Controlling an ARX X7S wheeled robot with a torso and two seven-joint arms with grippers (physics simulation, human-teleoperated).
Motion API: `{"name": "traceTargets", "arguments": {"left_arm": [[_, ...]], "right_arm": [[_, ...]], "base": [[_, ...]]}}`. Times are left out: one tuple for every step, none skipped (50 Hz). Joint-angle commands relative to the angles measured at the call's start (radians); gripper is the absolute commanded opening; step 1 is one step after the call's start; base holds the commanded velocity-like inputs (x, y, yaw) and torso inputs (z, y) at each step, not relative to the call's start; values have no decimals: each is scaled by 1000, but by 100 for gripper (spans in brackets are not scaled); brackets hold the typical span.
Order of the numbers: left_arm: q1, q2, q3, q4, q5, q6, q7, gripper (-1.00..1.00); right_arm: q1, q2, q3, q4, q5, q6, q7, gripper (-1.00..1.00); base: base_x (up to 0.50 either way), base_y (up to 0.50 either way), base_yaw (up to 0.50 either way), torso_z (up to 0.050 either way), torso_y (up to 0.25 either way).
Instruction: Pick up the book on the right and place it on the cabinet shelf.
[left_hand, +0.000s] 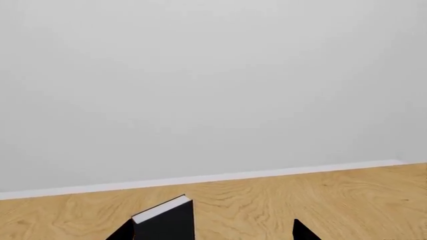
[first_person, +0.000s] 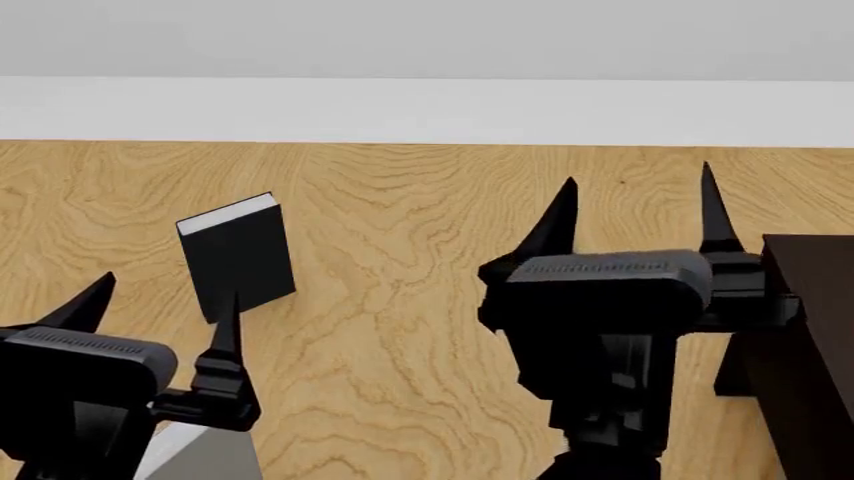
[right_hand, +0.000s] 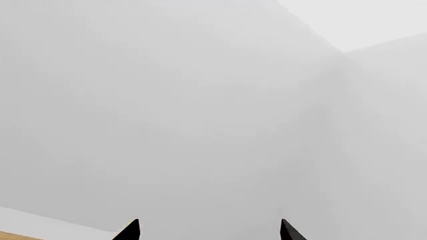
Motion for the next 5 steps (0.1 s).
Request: {"name": "traceTargets", "arguments": {"left_arm": [[-2,1,4,-9,-1,5,1,100],[-2,0,4,-8,-2,6,1,100],[-2,0,4,-8,-2,6,1,100],[-1,0,4,-9,-2,7,1,100],[-1,0,5,-9,-1,8,1,100]], "right_arm": [[-20,22,25,-122,-1,17,39,100],[-26,25,31,-134,0,8,44,100],[-29,27,35,-139,-1,3,48,100],[-32,27,38,-143,-1,0,51,100],[-35,29,40,-152,-4,-2,57,100]], "base": [[0,0,0,0,0],[0,0,0,0,0],[0,0,0,0,0],[0,0,0,0,0],[0,0,0,0,0]]}}
